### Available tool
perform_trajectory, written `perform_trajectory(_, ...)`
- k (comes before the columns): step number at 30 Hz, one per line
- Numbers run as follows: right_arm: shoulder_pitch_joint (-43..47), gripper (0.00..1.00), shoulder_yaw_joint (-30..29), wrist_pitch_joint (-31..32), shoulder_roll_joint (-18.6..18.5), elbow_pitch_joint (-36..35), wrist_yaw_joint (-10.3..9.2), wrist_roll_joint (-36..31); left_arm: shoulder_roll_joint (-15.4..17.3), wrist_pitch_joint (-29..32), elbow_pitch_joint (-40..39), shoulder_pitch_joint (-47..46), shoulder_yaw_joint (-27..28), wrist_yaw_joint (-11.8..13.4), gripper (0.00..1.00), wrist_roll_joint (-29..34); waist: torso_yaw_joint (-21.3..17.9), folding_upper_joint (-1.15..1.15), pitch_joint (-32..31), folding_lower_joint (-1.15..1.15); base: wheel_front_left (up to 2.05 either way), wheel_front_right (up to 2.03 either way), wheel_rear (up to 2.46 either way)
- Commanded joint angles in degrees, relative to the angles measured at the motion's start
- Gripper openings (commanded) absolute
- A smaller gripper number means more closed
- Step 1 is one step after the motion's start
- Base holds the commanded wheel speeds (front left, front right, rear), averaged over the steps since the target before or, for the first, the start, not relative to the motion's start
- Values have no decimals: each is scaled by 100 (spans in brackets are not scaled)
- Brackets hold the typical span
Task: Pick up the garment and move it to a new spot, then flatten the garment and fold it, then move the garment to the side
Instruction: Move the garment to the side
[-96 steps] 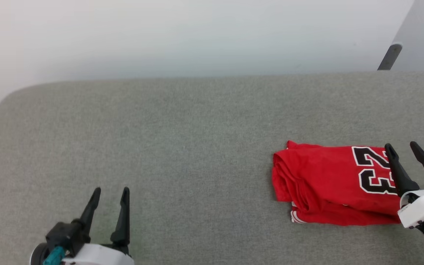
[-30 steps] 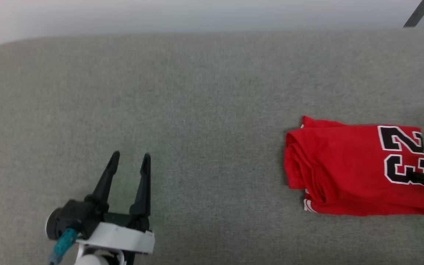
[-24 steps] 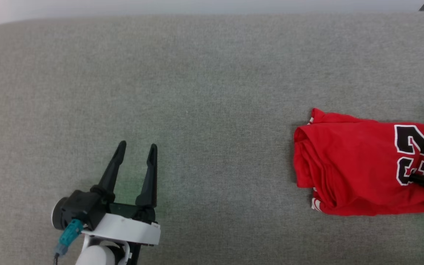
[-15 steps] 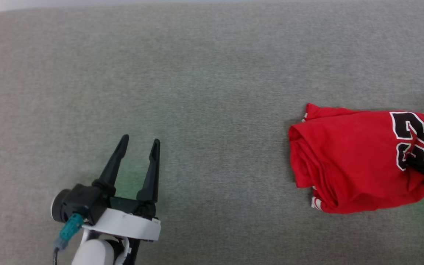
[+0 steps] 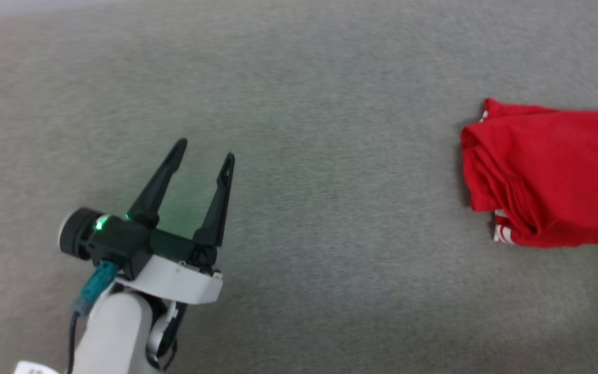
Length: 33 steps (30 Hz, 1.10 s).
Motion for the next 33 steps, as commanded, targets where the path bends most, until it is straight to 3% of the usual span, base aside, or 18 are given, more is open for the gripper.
perform_trajectory(1, -149, 0, -66, -113, -5, 88, -4, -62, 76, 3, -10, -137, -68, 3, 100, 57, -484, 0, 340, 0, 0, 0, 0)
perform_trajectory(7, -705, 0, -284, -650, -106, 646, -4, -392, 407, 3, -39, -674, -416, 3, 100, 88, -770, 0, 716, 0, 0, 0, 0)
perform_trajectory(14, -1558, 0, -368, -1358, -370, 1354, -5, -1021, 658, 3, -204, -1216, -552, 3, 100, 108, -821, 0, 1155, 0, 0, 0, 0)
perform_trajectory(23, -2611, 0, -221, -2269, -566, 2517, -5, -1935, 818, 3, -628, -1529, -521, 3, 100, 246, -678, 0, 1484, 0, 0, 0, 0)
perform_trajectory(33, -3191, 0, -1, -2979, -490, 3521, -5, -2378, 774, 3, -803, -1506, -535, 3, 100, 292, -540, 0, 1545, 0, 0, 0, 0)
